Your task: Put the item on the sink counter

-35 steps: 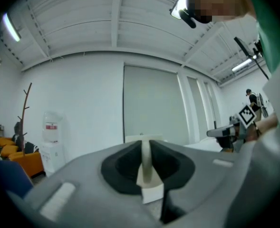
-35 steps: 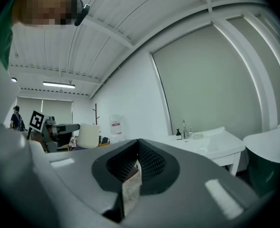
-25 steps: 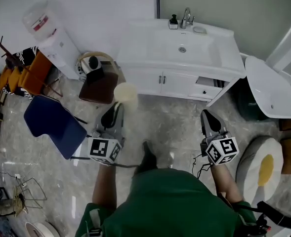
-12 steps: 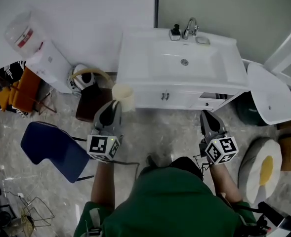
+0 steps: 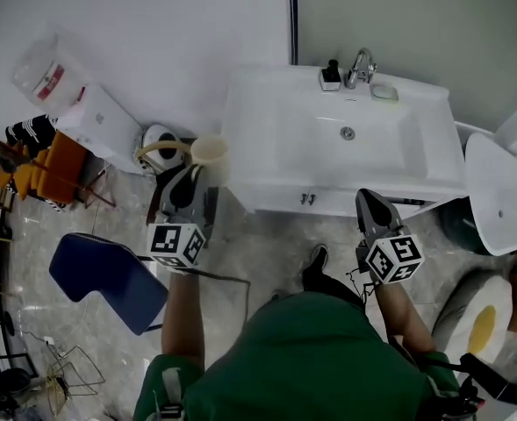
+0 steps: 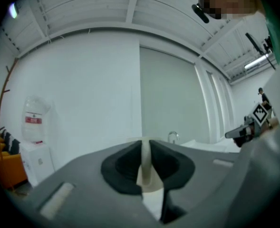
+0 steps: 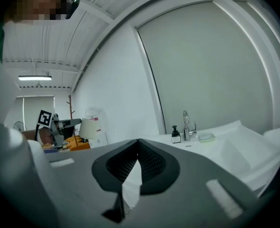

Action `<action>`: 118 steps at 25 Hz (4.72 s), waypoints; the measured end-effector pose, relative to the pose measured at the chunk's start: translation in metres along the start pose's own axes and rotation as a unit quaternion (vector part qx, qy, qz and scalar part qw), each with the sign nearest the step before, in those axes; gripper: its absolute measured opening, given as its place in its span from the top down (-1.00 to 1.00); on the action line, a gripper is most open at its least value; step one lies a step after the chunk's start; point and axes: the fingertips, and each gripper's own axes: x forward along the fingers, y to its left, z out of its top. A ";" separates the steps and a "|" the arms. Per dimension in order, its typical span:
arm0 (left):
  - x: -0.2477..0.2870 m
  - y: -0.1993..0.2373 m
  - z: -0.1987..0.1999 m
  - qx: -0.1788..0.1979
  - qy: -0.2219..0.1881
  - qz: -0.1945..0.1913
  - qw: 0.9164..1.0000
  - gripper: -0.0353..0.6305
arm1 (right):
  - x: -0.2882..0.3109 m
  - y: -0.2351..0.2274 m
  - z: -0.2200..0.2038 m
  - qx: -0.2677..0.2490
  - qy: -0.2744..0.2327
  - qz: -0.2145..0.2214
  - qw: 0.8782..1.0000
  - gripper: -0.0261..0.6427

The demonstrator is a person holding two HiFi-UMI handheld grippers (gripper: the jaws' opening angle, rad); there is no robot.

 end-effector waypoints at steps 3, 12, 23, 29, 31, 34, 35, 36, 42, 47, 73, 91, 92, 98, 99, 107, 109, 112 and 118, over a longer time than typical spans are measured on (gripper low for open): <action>0.044 0.014 0.009 0.006 0.002 0.021 1.000 0.76 | 0.038 -0.032 0.023 -0.003 -0.003 0.019 1.000 0.93; 0.167 0.053 -0.002 0.006 0.024 0.049 0.998 0.76 | 0.112 -0.105 0.042 0.001 0.031 0.035 0.999 0.93; 0.310 0.108 -0.086 -0.007 0.074 -0.008 0.997 0.76 | 0.168 -0.139 0.034 0.012 0.069 -0.058 0.996 0.93; 0.381 0.149 -0.140 -0.009 0.102 -0.040 0.994 0.76 | 0.207 -0.134 0.026 0.010 0.093 -0.106 0.990 0.93; 0.399 0.159 -0.160 -0.011 0.115 -0.046 0.992 0.76 | 0.217 -0.133 0.022 0.010 0.100 -0.117 0.988 0.93; 0.424 0.166 -0.182 -0.011 0.129 -0.058 0.990 0.76 | 0.227 -0.134 0.017 0.017 0.108 -0.134 0.985 0.93; 0.431 0.168 -0.189 -0.011 0.132 -0.063 0.989 0.76 | 0.229 -0.134 0.014 0.020 0.110 -0.139 0.984 0.93; 0.437 0.169 -0.194 -0.010 0.134 -0.067 0.989 0.76 | 0.232 -0.133 0.011 0.024 0.113 -0.144 0.983 0.93; 0.465 0.175 -0.221 -0.012 0.140 -0.072 0.987 0.76 | 0.242 -0.128 -0.003 0.045 0.125 -0.158 0.978 0.93; 0.469 0.178 -0.232 -0.018 0.132 -0.058 0.989 0.75 | 0.246 -0.127 -0.004 0.050 0.124 -0.164 0.977 0.93; 0.386 0.149 -0.211 -0.077 0.193 -0.011 0.978 0.10 | 0.249 -0.143 0.029 0.014 0.082 -0.113 0.990 0.93; 0.239 0.011 0.022 -0.041 -0.014 0.074 0.996 0.90 | 0.210 -0.134 0.140 -0.078 -0.071 0.026 0.994 0.93; 0.233 0.005 0.028 -0.039 -0.019 0.077 0.996 0.90 | 0.206 -0.132 0.146 -0.085 -0.077 0.030 0.993 0.93; 0.206 -0.028 0.057 -0.011 -0.037 0.091 0.995 0.90 | 0.177 -0.113 0.167 -0.138 -0.103 0.054 0.984 0.93; 0.203 -0.033 0.059 -0.003 -0.038 0.089 0.995 0.90 | 0.174 -0.111 0.168 -0.142 -0.106 0.057 0.983 0.93; 0.184 -0.030 0.065 0.020 -0.040 0.078 0.996 0.90 | 0.171 -0.092 0.157 -0.155 -0.092 0.053 0.982 0.93; 0.179 -0.017 0.065 0.016 -0.037 0.080 0.996 0.90 | 0.175 -0.085 0.158 -0.152 -0.091 0.047 0.983 0.93; 0.168 0.007 0.064 0.006 -0.037 0.084 0.996 0.90 | 0.182 -0.068 0.158 -0.138 -0.087 0.048 0.985 0.93; 0.151 0.041 0.040 0.002 -0.018 0.069 0.997 0.90 | 0.197 -0.030 0.149 -0.134 -0.079 0.046 0.987 0.93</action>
